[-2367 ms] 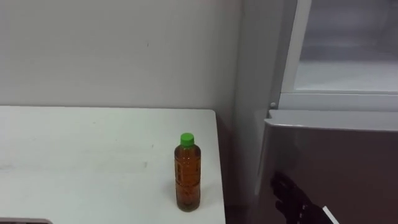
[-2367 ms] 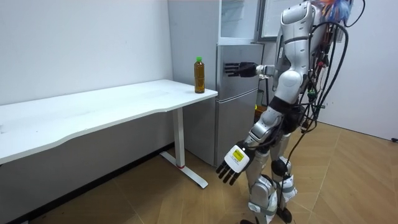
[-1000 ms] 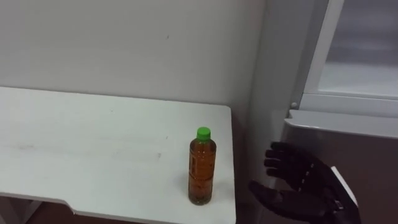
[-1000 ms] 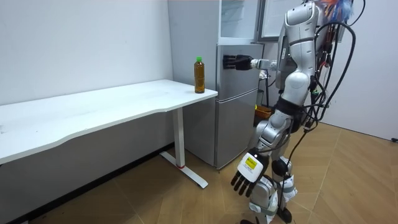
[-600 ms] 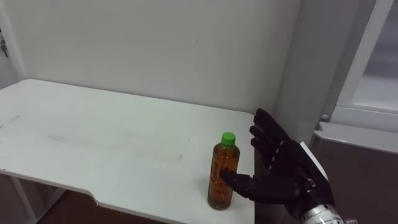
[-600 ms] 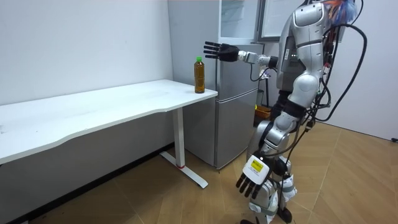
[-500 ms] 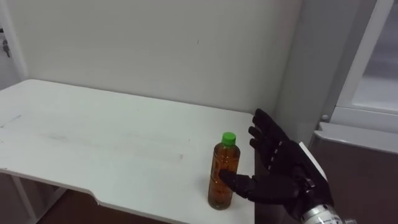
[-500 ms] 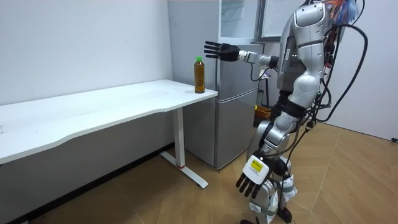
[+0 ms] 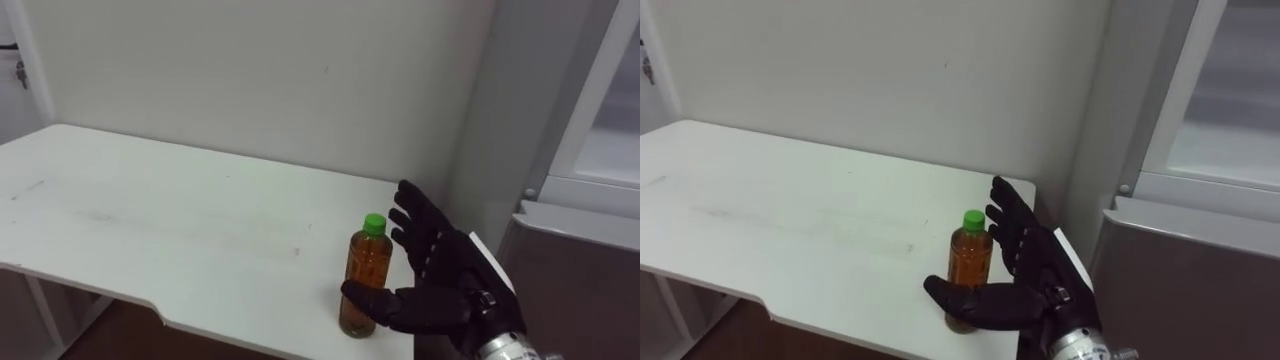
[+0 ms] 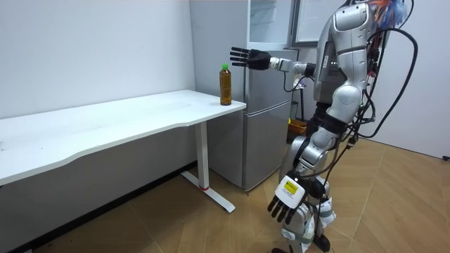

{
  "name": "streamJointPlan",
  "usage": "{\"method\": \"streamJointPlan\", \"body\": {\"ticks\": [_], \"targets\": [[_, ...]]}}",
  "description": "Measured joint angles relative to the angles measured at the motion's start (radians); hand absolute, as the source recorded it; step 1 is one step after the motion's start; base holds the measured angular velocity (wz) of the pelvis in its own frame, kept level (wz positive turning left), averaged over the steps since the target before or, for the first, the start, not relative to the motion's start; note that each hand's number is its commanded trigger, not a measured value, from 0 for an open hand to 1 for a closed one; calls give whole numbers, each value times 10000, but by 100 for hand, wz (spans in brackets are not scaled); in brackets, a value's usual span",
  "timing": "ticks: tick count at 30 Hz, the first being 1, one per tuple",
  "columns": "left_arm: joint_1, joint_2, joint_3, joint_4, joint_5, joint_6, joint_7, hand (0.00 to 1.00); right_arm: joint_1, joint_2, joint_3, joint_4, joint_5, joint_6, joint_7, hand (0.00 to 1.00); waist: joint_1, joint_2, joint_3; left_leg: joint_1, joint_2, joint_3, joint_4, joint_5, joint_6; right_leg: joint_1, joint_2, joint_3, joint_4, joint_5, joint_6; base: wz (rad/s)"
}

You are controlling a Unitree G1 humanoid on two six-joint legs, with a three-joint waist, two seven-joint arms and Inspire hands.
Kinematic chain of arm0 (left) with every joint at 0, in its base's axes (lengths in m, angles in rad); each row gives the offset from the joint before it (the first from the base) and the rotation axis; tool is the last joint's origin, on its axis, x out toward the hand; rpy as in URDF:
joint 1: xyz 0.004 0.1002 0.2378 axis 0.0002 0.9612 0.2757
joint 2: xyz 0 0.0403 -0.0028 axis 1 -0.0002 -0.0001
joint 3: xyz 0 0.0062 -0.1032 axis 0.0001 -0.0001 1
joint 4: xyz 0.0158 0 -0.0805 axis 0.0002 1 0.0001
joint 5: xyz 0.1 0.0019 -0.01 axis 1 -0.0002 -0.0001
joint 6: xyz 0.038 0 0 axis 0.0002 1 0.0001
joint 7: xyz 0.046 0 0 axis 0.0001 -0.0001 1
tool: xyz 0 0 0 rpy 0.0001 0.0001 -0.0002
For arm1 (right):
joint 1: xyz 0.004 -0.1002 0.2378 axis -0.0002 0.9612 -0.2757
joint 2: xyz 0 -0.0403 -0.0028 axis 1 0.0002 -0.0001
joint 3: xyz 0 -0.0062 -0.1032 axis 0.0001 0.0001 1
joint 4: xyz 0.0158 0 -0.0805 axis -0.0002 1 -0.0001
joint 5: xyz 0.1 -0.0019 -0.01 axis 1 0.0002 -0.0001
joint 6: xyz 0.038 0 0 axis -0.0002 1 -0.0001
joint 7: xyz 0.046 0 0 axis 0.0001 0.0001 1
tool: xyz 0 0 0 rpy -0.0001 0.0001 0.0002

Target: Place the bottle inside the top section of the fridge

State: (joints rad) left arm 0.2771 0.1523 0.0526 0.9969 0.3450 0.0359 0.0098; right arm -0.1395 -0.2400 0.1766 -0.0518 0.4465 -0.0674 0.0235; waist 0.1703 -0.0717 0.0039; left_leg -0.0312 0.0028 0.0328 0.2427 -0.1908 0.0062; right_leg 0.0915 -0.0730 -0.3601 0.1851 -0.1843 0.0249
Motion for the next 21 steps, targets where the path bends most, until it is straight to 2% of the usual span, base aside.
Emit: {"method": "streamJointPlan", "body": {"ticks": [11,21], "targets": [[-25,-2,-257,11,-14,290,98,0,-57,3,-6,512,325,24,-909,0,27,84,58,-201,-21,-235,172,11,-7,-12,3,-238,1,-8,4,6],[12,9,-258,12,-13,409,193,0,-548,-25,-9,917,640,31,-1582,0,26,75,52,-350,-121,-449,311,13,-7,-20,-45,-366,0,-129,-14,7]]}}
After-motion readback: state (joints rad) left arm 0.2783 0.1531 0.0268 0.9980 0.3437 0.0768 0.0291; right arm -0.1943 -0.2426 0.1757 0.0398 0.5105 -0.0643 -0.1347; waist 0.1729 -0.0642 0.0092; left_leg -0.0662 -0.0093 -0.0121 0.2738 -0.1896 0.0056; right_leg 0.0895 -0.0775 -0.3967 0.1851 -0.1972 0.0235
